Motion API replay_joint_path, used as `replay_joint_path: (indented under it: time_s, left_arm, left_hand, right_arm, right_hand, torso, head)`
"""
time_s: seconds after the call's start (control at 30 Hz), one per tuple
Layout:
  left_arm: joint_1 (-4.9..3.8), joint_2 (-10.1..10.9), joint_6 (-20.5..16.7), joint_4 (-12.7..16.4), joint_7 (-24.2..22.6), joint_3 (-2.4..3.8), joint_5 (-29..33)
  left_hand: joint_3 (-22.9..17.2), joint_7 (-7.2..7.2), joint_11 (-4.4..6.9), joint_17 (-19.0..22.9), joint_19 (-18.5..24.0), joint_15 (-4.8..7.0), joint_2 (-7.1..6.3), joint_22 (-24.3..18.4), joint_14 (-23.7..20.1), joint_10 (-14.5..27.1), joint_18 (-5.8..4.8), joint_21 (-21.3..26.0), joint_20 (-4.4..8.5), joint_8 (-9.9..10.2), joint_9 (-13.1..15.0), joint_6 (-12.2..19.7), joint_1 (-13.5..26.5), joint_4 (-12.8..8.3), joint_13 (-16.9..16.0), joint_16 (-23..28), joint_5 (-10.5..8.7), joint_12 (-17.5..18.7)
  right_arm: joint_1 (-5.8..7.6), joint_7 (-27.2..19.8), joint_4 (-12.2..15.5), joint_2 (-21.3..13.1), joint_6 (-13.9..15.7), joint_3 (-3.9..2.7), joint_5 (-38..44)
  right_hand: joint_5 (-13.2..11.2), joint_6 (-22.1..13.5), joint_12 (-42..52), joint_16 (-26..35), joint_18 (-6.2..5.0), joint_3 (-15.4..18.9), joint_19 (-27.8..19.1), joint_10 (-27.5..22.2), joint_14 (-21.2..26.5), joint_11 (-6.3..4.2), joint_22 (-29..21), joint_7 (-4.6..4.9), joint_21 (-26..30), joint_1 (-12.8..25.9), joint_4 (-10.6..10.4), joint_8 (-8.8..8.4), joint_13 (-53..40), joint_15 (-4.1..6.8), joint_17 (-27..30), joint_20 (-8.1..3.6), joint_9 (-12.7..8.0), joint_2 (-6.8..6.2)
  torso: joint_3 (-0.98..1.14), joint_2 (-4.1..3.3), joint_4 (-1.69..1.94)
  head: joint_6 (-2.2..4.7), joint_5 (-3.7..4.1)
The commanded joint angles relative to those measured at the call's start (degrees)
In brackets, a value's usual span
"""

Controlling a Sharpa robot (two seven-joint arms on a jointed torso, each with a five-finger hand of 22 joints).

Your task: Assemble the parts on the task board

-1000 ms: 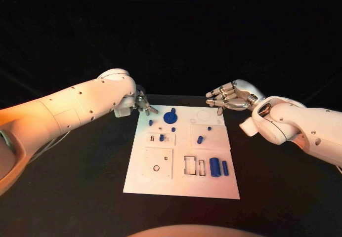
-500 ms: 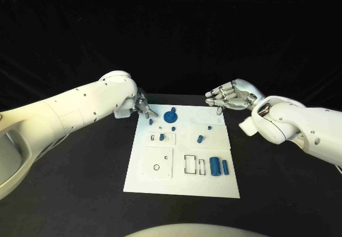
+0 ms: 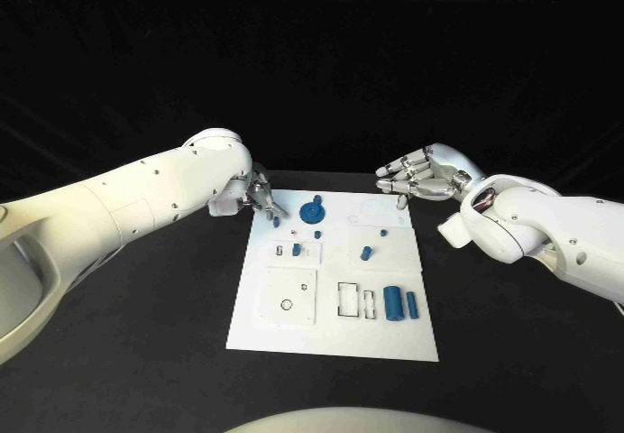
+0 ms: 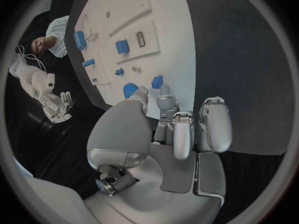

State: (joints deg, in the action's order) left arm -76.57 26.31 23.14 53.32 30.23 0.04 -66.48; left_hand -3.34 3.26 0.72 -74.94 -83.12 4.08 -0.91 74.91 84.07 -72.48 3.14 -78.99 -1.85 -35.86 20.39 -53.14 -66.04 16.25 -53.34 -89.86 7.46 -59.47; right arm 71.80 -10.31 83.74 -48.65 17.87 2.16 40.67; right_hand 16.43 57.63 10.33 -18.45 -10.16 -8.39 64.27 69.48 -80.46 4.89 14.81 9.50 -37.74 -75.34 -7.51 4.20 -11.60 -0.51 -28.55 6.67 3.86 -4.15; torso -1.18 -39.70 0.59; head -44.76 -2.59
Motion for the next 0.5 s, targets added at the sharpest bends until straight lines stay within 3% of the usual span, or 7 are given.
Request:
replay_joint_path:
  time_s: [0.03,0.5]
  left_arm:
    - [0.01,-0.15,2.48,-0.04,-0.47,-0.01,0.72]
    - [0.02,-0.33,3.04,-0.19,-0.37,-0.09,0.77]
  left_hand:
    - [0.07,-0.08,0.21,-15.06,-0.3,0.34,0.07,0.15,5.93,-0.2,0.39,-0.2,-0.08,-0.43,0.09,-0.34,-0.7,-0.26,0.01,-0.14,-0.05,-0.35]
    - [0.12,-0.15,0.28,-15.06,-0.37,0.39,0.16,0.31,5.93,-0.27,0.36,-0.28,-0.04,-0.69,0.2,-0.45,-1.51,-0.43,0.05,-0.14,-0.06,-0.42]
  right_arm:
    - [-0.04,-0.59,0.08,0.02,-0.35,0.0,0.07]
    - [-0.04,-0.56,0.12,0.07,-0.36,0.0,0.06]
  right_hand:
    - [0.22,-0.09,-0.36,0.38,-0.38,-0.07,0.45,0.03,-0.41,0.16,-0.07,0.15,0.39,-0.22,0.32,-0.23,0.08,-0.18,-0.06,-0.03,0.08,0.34]
    - [0.18,-0.09,-0.38,0.42,-0.38,-0.05,0.48,0.03,-0.43,0.17,-0.09,0.17,0.42,-0.21,0.31,-0.23,0.11,-0.18,-0.08,-0.03,0.07,0.32]
  torso:
    - [0.0,0.0,-0.01]
    - [-0.06,-0.02,0.01]
  head:
    - [-0.02,-0.03]
    - [0.03,0.01]
